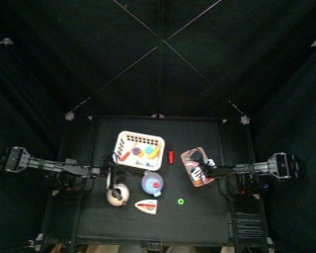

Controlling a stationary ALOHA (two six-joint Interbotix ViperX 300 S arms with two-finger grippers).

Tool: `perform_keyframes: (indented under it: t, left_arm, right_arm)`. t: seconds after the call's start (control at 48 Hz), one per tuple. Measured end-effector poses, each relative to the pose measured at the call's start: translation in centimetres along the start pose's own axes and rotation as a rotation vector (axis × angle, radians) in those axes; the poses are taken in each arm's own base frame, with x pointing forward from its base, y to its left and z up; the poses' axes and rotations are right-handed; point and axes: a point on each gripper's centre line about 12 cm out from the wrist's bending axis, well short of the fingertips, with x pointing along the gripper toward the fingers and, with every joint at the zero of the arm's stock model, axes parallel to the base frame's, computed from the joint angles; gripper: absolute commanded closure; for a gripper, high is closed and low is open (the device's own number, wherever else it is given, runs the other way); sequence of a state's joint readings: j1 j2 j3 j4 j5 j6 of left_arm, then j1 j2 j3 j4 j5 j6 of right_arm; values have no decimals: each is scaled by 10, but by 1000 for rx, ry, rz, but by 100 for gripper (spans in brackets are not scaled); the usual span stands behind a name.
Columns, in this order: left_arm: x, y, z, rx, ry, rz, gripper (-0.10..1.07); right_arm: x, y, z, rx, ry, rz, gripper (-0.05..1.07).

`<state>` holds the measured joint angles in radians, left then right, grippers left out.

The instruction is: Grab green nut

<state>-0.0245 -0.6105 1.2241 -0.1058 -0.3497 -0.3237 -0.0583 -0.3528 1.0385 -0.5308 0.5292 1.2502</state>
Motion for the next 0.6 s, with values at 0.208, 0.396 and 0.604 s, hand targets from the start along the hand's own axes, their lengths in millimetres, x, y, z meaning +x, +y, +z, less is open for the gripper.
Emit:
perform_keyframes:
  t: [0.208,0.396,0.604]
  left_arm:
    - [0,0,1,0,-2,1,25]
    - [0,1,-1,-2,2,3,25]
    - [0,1,-1,-5,2,3,25]
  right_arm:
    - [-12,47,-10,-185,-65,226,16]
    - [-21,90,-36,-346,-62,412,16]
    - [-8,120,-60,-448,-2,419,17]
